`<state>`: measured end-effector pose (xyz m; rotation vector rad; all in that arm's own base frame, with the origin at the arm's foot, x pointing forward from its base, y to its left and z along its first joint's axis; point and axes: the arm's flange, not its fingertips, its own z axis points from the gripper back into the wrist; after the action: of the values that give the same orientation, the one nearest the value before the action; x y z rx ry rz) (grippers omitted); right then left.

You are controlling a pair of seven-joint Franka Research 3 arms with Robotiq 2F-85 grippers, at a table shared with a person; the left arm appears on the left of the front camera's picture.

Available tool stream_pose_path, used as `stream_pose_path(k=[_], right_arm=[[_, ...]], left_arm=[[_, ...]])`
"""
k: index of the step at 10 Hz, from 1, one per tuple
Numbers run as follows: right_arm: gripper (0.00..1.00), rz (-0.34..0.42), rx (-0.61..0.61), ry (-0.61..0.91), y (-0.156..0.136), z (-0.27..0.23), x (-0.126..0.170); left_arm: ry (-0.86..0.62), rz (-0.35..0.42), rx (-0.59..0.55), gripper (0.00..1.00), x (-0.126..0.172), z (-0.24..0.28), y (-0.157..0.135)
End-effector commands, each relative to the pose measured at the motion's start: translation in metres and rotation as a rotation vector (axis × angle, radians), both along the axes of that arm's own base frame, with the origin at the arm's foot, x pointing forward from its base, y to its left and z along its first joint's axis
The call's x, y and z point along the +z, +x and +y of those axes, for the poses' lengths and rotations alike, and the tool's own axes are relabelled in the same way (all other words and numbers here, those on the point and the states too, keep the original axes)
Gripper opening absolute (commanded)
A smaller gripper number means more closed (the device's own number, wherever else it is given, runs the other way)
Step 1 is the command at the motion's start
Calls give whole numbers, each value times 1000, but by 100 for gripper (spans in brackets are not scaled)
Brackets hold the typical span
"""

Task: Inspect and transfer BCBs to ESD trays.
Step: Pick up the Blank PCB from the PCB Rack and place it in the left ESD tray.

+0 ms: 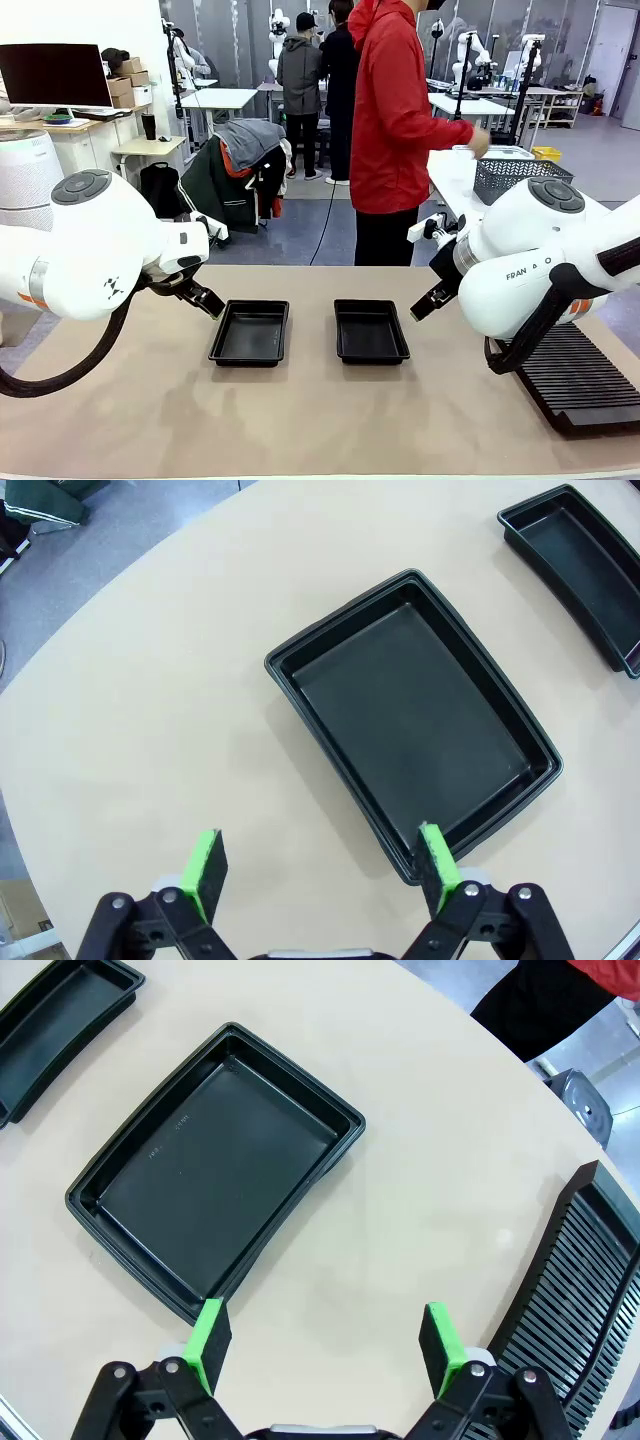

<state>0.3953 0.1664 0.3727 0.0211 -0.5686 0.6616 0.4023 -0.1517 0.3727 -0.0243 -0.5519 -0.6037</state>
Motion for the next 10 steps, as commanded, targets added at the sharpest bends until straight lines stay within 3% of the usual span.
stream_pose_path(k=[1, 3, 5, 10], right_arm=[[100, 0, 0, 0, 0, 0, 0], [100, 0, 0, 0, 0, 0, 0], [100, 59, -89, 81, 8, -8, 28], [100, 241, -188, 257, 14, -48, 116]], left_arm=[[0, 0, 0, 100, 0, 0, 0], [0, 0, 0, 100, 0, 0, 0], [-68, 64, 38, 100, 28, 16, 13], [-265, 263, 218, 100, 99, 47, 3]])
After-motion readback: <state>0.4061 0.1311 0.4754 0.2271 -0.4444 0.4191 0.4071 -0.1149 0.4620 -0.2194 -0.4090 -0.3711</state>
